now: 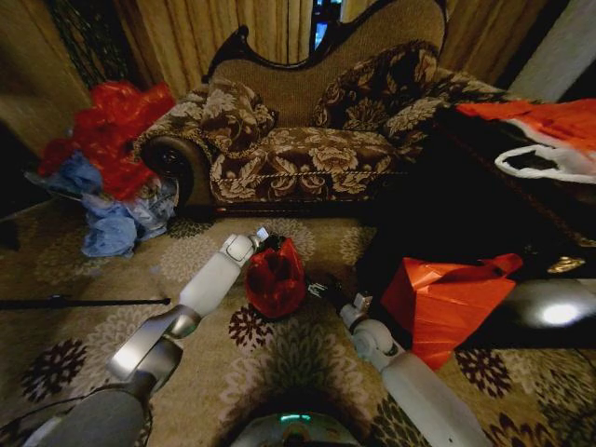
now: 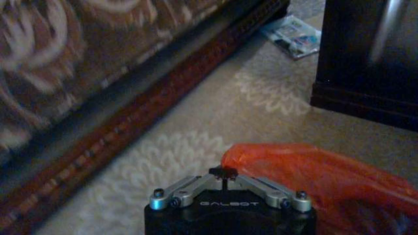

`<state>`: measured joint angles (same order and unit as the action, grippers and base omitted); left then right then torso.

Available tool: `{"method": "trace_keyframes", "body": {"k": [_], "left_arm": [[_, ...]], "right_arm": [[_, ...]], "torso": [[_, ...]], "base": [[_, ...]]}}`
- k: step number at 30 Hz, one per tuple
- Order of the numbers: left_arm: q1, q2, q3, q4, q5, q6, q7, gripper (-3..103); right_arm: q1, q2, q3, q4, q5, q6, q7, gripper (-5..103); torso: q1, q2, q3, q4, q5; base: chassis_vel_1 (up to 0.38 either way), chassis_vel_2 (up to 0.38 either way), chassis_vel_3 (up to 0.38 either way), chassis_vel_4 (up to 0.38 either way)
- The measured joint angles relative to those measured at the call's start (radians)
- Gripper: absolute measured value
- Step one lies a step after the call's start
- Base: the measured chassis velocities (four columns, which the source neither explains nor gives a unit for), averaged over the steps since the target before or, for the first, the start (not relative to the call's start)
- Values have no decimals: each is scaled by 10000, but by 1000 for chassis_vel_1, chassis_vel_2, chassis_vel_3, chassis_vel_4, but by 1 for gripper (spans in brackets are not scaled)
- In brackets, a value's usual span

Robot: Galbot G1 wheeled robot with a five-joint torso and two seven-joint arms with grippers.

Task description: Place a garbage bag over the trash bin.

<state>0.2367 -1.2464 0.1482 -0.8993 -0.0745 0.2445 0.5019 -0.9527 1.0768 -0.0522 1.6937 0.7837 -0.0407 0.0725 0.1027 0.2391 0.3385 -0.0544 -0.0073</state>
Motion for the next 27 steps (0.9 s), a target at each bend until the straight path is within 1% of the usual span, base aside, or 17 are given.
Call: {"method": "trace_keyframes", "body": {"k": [1,2,4,5,8,10,14,16,18,19,20,21,22,24,26,27], "left_arm": [[1,18,140,55,-277,108,-20,0],[1,18,140,55,-277,108,-20,0],[46,76,318,65,-712,343,-12,0],[66,92,344,66,-789,418,-3,0],[75,101,339,61,-841,542,18,0],[76,82,282,34,-847,847,53,0],[72,63,211,14,-830,1055,85,0],[83,99,164,-117,-743,1353,251,0],[93,122,150,-166,-696,1466,328,0],[125,169,104,-251,-590,1608,448,-3],[174,207,41,-312,-582,1600,468,1],[174,207,41,-312,-582,1600,468,1],[229,234,-7,-364,-678,1499,412,7],[381,268,-61,-449,-1156,1189,-74,17],[407,267,-71,-458,-1252,1130,-184,17],[509,257,-122,-477,-1535,915,-574,28]], "right_arm": [[-40,-1,-21,41,-43,19,-8,100],[-40,-1,-21,41,-43,19,-8,100],[-94,20,-71,129,-91,34,-3,100],[-107,30,-87,164,-109,40,11,100],[-118,37,-113,232,-130,43,55,100],[-137,37,-146,321,-150,46,134,100],[-140,39,-201,418,-163,50,231,100],[-138,56,-273,509,-165,53,348,100],[-135,60,-299,546,-166,56,391,100],[-134,60,-324,601,-166,59,450,100],[-142,54,-327,651,-166,61,493,100],[-142,54,-327,651,-166,61,493,100],[-156,43,-327,681,-166,62,515,100],[-195,7,-295,727,-166,63,525,100],[-201,0,-281,735,-166,63,527,100],[-216,-22,-255,767,-164,65,546,100]], "torso": [[0,-1,0,0,-2],[0,-1,0,0,-2],[0,0,-1,-1,3],[0,0,0,0,-1],[0,0,0,1,1],[-1,0,-1,-1,1],[0,0,-1,-2,0],[0,0,-1,-2,2],[-1,1,-2,-2,2],[-1,2,-3,-4,2],[-1,2,-3,-3,3],[-1,2,-3,-3,3],[-1,2,-3,-2,3],[-1,2,-1,2,0],[0,2,-1,2,0],[0,1,-1,1,0]], "base": [[0,0,0,0],[0,0,0,0],[0,0,0,0],[0,0,0,0],[0,0,0,0],[0,0,0,0],[0,0,0,0],[0,0,0,0],[0,0,0,0],[0,0,0,0],[0,0,0,0],[0,0,0,0],[0,0,0,0],[0,0,0,0],[0,0,0,0],[0,0,0,0]]}}
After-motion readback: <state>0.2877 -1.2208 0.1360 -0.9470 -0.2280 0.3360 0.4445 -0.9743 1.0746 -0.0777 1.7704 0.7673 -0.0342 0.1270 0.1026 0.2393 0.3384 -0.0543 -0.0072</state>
